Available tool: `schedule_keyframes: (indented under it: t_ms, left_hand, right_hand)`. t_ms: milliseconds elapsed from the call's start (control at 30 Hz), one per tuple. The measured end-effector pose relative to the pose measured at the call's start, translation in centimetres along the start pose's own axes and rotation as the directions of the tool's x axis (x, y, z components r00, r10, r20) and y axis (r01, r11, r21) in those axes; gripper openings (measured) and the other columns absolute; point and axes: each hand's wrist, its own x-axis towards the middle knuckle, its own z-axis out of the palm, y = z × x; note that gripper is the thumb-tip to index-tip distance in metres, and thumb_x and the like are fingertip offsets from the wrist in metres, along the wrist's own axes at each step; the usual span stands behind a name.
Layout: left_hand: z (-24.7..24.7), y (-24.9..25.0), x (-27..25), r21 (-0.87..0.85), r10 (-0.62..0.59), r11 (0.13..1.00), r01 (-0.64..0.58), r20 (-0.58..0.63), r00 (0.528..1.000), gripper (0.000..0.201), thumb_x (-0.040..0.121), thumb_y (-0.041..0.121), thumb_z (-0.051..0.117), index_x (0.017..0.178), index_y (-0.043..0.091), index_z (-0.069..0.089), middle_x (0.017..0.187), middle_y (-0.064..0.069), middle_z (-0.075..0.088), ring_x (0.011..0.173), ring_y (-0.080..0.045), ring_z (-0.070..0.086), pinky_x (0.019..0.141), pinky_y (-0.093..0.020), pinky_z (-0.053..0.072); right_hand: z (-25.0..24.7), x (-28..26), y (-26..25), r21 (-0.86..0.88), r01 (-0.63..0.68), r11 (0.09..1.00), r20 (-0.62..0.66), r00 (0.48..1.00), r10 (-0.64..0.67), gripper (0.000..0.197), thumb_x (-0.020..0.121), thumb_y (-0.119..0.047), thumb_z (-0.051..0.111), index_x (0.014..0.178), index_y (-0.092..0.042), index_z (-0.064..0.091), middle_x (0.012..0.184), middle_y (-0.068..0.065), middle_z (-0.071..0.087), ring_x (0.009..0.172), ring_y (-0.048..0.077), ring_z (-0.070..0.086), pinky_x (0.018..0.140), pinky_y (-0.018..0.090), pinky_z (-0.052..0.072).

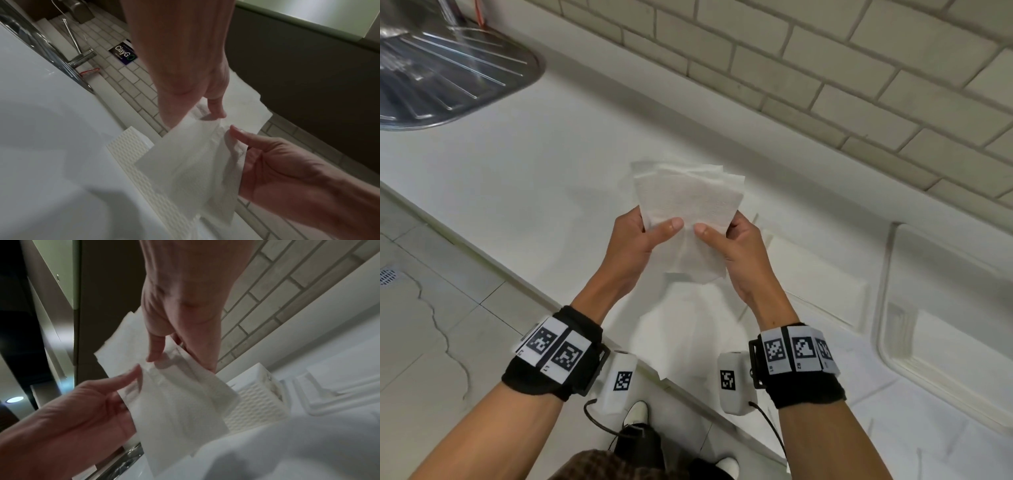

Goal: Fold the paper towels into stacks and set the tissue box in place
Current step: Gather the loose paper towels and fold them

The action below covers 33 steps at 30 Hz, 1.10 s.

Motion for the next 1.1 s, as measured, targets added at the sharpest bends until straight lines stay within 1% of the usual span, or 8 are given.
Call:
schedule_keyframes:
  t_ms: [167, 367, 500, 667, 833, 933, 1000, 1100]
  left_hand:
    - [-0.2, -1.5, 0.0, 0.043, -0.042, 0.998, 0.038, 0.099, 0.994, 0.048, 0.071, 0.007, 0.078, 0.116, 0.01, 0.059, 0.11, -0.01, 0.07, 0.104, -0.025, 0.068, 0.085, -0.031, 0.054]
    - [-0.1, -2.7, -0.3, 0.076, -0.055, 0.996, 0.048, 0.092, 0.994, 0.04, 0.081, 0.015, 0.068, 0.12, 0.008, 0.062, 0.115, -0.01, 0.071, 0.107, -0.024, 0.068, 0.092, -0.036, 0.053]
    - [-0.2, -2.2, -0.3, 0.059, -0.04, 0.998, 0.033, 0.12, 0.992, 0.041, 0.076, 0.009, 0.071, 0.115, 0.01, 0.058, 0.106, -0.005, 0.069, 0.101, -0.017, 0.067, 0.085, -0.024, 0.053]
    - [-0.7, -3.3, -0.7, 0.084, -0.071, 0.995, 0.059, 0.147, 0.987, 0.053, 0.07, 0.006, 0.072, 0.12, 0.011, 0.056, 0.111, -0.005, 0.071, 0.106, -0.018, 0.066, 0.085, -0.026, 0.052]
    - [-0.7, -3.1, -0.7, 0.088, -0.037, 0.996, 0.027, 0.109, 0.993, 0.043, 0.071, 0.004, 0.061, 0.112, 0.018, 0.058, 0.108, -0.004, 0.069, 0.101, -0.017, 0.066, 0.084, -0.026, 0.052]
    - [-0.4, -3.2, -0.7, 0.148, -0.041, 0.989, 0.021, 0.136, 0.99, 0.038, 0.08, 0.009, 0.064, 0.112, 0.027, 0.059, 0.112, 0.001, 0.069, 0.105, -0.012, 0.066, 0.085, -0.024, 0.051]
    - [-0.4, -3.2, -0.6, 0.243, -0.039, 0.97, 0.006, 0.133, 0.99, 0.032, 0.087, 0.011, 0.064, 0.114, 0.027, 0.059, 0.112, 0.002, 0.069, 0.105, -0.011, 0.066, 0.086, -0.027, 0.053]
    - [-0.8, -2.4, -0.1, 0.42, 0.009, 0.906, -0.054, 0.109, 0.994, 0.031, 0.084, 0.021, 0.064, 0.115, 0.014, 0.062, 0.108, -0.006, 0.07, 0.099, -0.023, 0.068, 0.086, -0.041, 0.056]
  right_hand:
    - [-0.4, -0.2, 1.4, -0.037, -0.03, 0.999, 0.001, 1.0, 0.03, 0.036, 0.079, -0.005, 0.076, 0.114, -0.002, 0.067, 0.108, 0.013, 0.074, 0.102, 0.023, 0.071, 0.092, 0.036, 0.055]
    - [-0.5, -0.4, 2.6, -0.034, -0.061, 0.998, -0.005, 0.998, 0.061, 0.028, 0.079, -0.006, 0.076, 0.102, -0.021, 0.071, 0.102, 0.001, 0.076, 0.096, 0.014, 0.072, 0.081, 0.025, 0.056]
    - [-0.5, -0.7, 2.7, 0.002, -0.038, 0.999, -0.003, 0.999, 0.038, 0.029, 0.081, -0.003, 0.074, 0.109, -0.008, 0.07, 0.105, 0.007, 0.075, 0.099, 0.018, 0.072, 0.083, 0.024, 0.056]
    - [-0.2, -0.8, 3.0, -0.017, -0.059, 0.998, -0.007, 0.998, 0.058, 0.034, 0.077, 0.0, 0.076, 0.108, -0.012, 0.068, 0.1, 0.002, 0.074, 0.097, 0.016, 0.07, 0.084, 0.026, 0.056]
    - [-0.1, -1.0, 2.6, -0.018, -0.038, 0.999, -0.028, 0.999, 0.037, 0.023, 0.08, -0.008, 0.076, 0.1, -0.019, 0.071, 0.096, 0.0, 0.075, 0.093, 0.016, 0.072, 0.081, 0.026, 0.057]
    - [0.0, -1.1, 2.8, -0.047, -0.036, 0.998, -0.013, 0.999, 0.036, 0.029, 0.08, -0.009, 0.077, 0.107, -0.016, 0.07, 0.103, 0.003, 0.075, 0.099, 0.017, 0.071, 0.085, 0.028, 0.056]
    - [0.0, -1.4, 2.7, -0.081, -0.043, 0.996, -0.029, 0.999, 0.041, 0.027, 0.08, -0.012, 0.077, 0.105, -0.021, 0.07, 0.1, -0.001, 0.075, 0.095, 0.013, 0.071, 0.08, 0.024, 0.055]
    - [-0.8, -1.4, 0.6, -0.094, 0.012, 0.995, -0.066, 0.998, -0.018, 0.02, 0.079, -0.013, 0.078, 0.097, -0.02, 0.071, 0.087, -0.006, 0.075, 0.08, 0.008, 0.071, 0.069, 0.022, 0.054]
